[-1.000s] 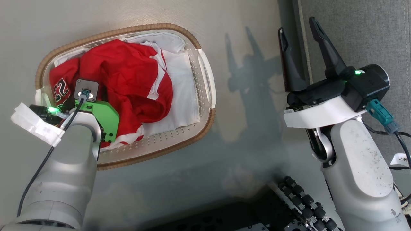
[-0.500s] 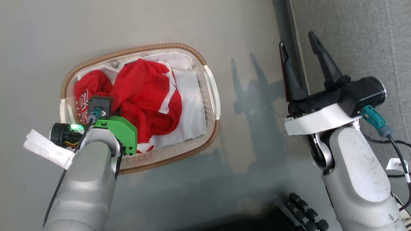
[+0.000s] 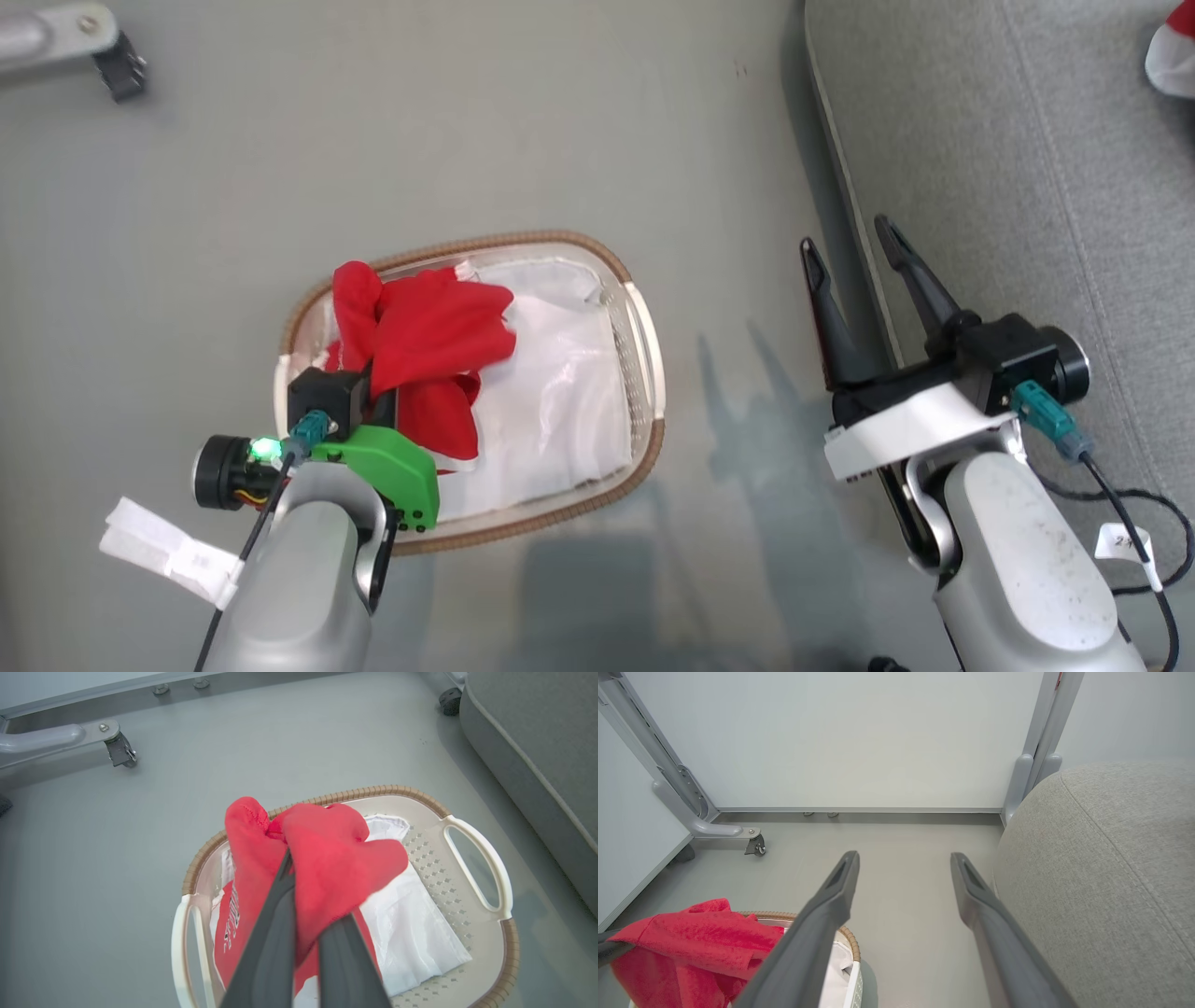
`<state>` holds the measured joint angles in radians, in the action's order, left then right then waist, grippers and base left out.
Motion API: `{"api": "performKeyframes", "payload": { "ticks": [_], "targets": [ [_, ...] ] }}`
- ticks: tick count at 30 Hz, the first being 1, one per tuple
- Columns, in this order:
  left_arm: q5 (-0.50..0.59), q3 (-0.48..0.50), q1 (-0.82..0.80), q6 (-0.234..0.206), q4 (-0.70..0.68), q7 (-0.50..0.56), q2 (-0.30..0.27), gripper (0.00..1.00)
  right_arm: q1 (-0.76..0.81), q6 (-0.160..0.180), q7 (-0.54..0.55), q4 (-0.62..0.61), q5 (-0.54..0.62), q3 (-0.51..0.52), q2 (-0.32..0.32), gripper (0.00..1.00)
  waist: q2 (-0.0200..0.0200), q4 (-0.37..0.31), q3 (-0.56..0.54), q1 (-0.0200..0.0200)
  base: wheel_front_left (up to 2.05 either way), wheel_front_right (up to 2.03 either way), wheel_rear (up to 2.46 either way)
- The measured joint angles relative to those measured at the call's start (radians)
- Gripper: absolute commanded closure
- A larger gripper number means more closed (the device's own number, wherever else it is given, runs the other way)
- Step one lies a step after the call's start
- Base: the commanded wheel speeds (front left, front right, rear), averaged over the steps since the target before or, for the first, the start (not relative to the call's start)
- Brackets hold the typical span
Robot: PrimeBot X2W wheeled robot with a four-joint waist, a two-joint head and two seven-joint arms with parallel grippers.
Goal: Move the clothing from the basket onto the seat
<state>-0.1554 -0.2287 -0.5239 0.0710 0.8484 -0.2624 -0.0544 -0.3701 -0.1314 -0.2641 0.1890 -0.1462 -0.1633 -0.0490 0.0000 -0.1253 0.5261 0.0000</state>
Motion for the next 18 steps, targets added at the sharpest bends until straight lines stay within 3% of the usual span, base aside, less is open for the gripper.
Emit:
{"api": "performKeyframes", "payload": {
  "ticks": [18],
  "targets": [
    [-0.081, -0.003, 0.218, 0.008, -0.358, 0.0, 0.003, 1.0, 0.167, 0.0, 0.0, 0.047, -0.003, -0.01, 0.0, 0.0, 0.0, 0.067, -0.3, 0.0, 0.0, 0.0, 0.0]
  ]
}}
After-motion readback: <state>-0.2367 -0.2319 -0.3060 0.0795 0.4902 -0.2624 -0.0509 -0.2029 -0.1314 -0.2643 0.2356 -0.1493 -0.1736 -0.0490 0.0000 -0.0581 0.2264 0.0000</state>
